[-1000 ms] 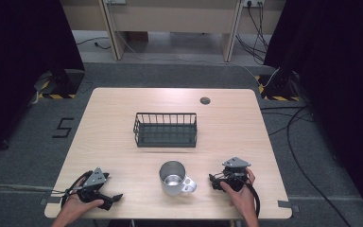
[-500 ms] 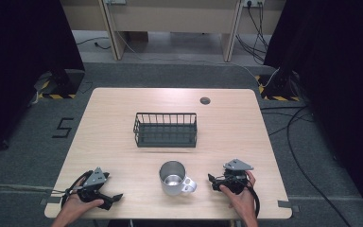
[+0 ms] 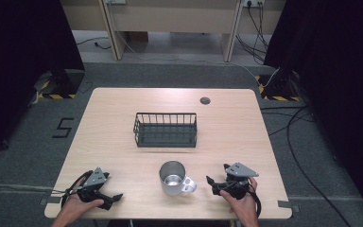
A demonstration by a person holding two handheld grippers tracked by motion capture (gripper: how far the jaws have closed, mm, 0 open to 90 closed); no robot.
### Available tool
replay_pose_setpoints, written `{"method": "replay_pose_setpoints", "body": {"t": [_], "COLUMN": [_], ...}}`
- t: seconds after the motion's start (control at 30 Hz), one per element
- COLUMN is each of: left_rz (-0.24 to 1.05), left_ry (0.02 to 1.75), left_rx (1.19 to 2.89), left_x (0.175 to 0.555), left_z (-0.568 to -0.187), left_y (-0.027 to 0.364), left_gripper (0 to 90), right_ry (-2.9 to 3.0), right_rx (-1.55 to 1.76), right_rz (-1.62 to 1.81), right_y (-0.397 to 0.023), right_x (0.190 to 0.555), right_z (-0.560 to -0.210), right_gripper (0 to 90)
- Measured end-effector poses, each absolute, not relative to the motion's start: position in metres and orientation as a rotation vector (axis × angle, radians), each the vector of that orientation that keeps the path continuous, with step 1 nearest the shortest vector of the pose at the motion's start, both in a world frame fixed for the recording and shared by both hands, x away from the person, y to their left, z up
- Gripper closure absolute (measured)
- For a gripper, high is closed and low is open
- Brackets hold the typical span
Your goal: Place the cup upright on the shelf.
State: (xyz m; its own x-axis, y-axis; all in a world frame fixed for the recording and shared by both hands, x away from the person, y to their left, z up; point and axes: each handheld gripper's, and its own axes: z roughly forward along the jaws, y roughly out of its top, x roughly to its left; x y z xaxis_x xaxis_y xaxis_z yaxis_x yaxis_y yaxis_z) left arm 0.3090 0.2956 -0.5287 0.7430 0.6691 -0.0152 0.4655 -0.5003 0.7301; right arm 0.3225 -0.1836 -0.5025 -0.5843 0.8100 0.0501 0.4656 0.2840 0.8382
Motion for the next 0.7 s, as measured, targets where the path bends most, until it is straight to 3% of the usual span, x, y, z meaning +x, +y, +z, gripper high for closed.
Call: {"method": "replay_pose_setpoints", "body": {"t": [0.7], "left_rz": [0.347], "left_ry": [0.850], "left_rx": [2.190], "left_x": [0.309], "left_z": [-0.529], "left_y": [0.296], "left_gripper": [0.0], "right_ry": [2.127], "right_rx": [0.995], "right_rz": [1.326], "right_y": [-0.166], "right_x": [0.297], "right_z": [-0.461], "right_gripper": [16.5]}}
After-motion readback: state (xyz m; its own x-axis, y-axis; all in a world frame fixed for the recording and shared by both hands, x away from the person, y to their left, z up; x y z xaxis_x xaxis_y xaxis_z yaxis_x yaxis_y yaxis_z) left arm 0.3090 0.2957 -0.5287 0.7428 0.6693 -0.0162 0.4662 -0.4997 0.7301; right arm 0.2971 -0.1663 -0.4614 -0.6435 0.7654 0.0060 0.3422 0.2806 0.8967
